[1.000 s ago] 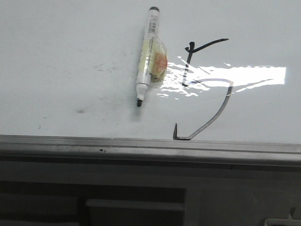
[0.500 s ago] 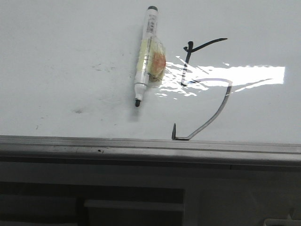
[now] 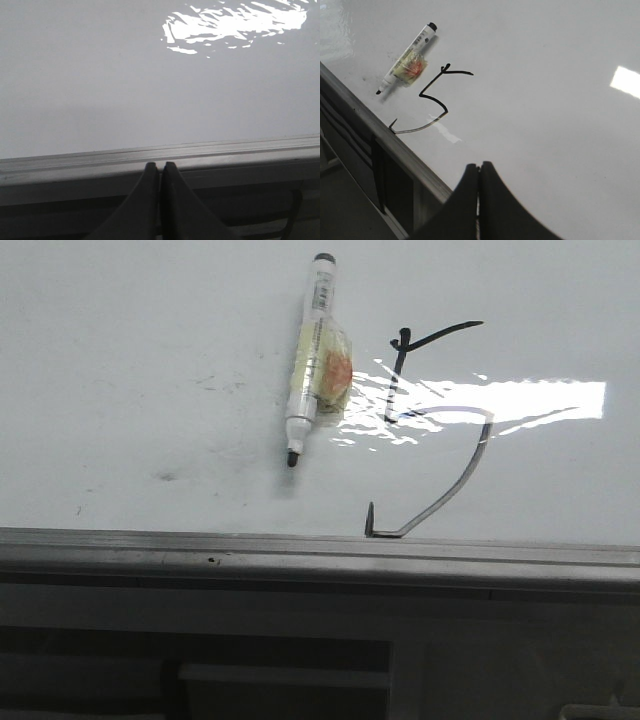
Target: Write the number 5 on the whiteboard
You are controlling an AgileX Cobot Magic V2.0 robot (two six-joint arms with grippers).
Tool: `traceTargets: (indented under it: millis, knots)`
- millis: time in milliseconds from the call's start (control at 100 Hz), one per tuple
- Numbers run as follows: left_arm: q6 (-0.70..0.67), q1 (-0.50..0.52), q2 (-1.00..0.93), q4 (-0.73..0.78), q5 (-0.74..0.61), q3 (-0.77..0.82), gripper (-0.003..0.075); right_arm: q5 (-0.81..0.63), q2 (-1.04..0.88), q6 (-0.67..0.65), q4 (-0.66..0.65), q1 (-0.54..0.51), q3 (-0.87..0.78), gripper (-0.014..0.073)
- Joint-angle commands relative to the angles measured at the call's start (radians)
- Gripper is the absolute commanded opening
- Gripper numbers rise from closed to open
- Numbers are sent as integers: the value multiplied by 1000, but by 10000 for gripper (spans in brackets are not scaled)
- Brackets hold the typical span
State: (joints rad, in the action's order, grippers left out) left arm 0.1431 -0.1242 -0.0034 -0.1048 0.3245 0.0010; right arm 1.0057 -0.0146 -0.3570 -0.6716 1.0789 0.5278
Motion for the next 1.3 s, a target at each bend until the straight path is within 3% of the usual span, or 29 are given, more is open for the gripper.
traceTargets:
  millis: [0, 120, 250, 470, 530, 630, 800, 1290]
  knots:
    - [-7, -1, -27, -12, -66, 22, -20, -3, -9, 2, -62, -13, 19, -63]
    - [-7, -1, -27, -12, -66, 22, -20, -15, -7, 2, -92, -109, -37, -63]
    - [-7, -1, -27, -12, -66, 22, -20, -234, -5, 2, -63, -315, -154, -63]
    - [-7, -1, -27, -12, -66, 22, -20, -744, -5, 7, 191, -716, -411, -63]
    - [-7, -1, -27, -12, -66, 22, -20, -835, -5, 7, 247, -803, -464, -63]
    - [-7, -1, -27, -12, -66, 22, -20, -872, -5, 7, 341, -898, -545, -63]
    - [-7, -1, -27, -12, -66, 22, -20, -673, -3, 24, 416, -936, -561, -63]
    - [-7, -1, -27, -12, -66, 22, -20, -682, -12, 30, 417, -936, -561, -63]
